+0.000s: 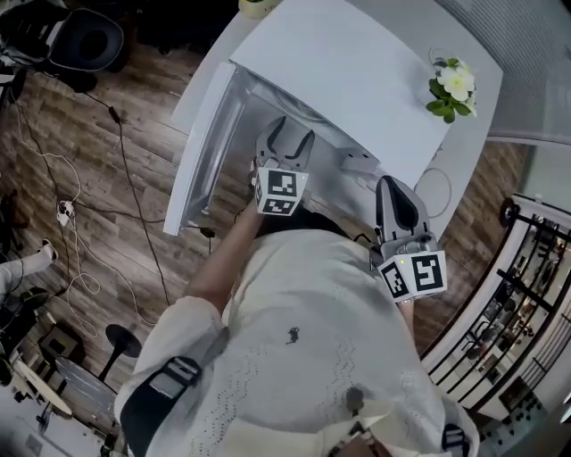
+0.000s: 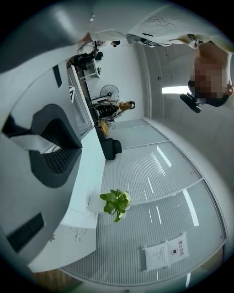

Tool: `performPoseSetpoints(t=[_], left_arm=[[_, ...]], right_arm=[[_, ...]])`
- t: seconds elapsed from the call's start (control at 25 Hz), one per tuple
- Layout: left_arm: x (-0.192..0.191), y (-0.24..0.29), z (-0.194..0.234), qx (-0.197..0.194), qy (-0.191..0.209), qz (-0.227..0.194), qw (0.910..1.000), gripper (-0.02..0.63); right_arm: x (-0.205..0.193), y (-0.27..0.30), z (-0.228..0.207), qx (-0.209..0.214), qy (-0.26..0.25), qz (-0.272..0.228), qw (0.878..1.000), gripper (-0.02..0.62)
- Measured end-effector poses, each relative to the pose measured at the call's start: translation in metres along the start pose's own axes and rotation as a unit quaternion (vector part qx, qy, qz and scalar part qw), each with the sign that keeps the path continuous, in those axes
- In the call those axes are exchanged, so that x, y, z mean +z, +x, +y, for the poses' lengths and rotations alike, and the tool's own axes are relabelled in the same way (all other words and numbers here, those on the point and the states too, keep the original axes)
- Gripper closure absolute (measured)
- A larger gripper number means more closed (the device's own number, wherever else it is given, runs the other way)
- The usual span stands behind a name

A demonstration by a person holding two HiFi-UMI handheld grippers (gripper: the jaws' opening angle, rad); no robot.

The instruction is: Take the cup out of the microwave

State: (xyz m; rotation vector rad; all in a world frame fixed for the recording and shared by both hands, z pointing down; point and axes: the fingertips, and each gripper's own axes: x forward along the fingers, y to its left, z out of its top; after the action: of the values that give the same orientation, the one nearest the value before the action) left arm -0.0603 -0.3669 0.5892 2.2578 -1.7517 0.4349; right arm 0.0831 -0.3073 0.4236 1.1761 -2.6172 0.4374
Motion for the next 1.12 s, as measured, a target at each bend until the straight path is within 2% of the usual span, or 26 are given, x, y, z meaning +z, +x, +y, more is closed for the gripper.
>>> performPoseSetpoints(t=[0.52, 0.72, 1.04, 1.12], left_arm=[[-0.024, 0.066, 0.012, -0.037, 0.017, 0.042, 0.9983, 0.314], [-0.027, 0.082, 0.014, -0.034, 0.004, 0.048, 0.9983, 0.313], [-0.031, 0.099, 0.016, -0.030, 0.012, 0.062, 0.9975, 0.314], [-0.032, 0.102, 0.015, -0.027, 0.013, 0.064, 0.9975, 0.338]], right_arm=[[-0.004, 0.014, -0.016, -0.073, 0.023, 0.011, 0.997, 0.588], [-0.006, 0.011, -0.024, -0.100, 0.031, 0.012, 0.994, 0.588], [-0.008, 0.004, -0.031, -0.127, 0.039, 0.011, 0.991, 0.588], [-0.010, 0.002, -0.033, -0.132, 0.041, 0.011, 0.990, 0.588]])
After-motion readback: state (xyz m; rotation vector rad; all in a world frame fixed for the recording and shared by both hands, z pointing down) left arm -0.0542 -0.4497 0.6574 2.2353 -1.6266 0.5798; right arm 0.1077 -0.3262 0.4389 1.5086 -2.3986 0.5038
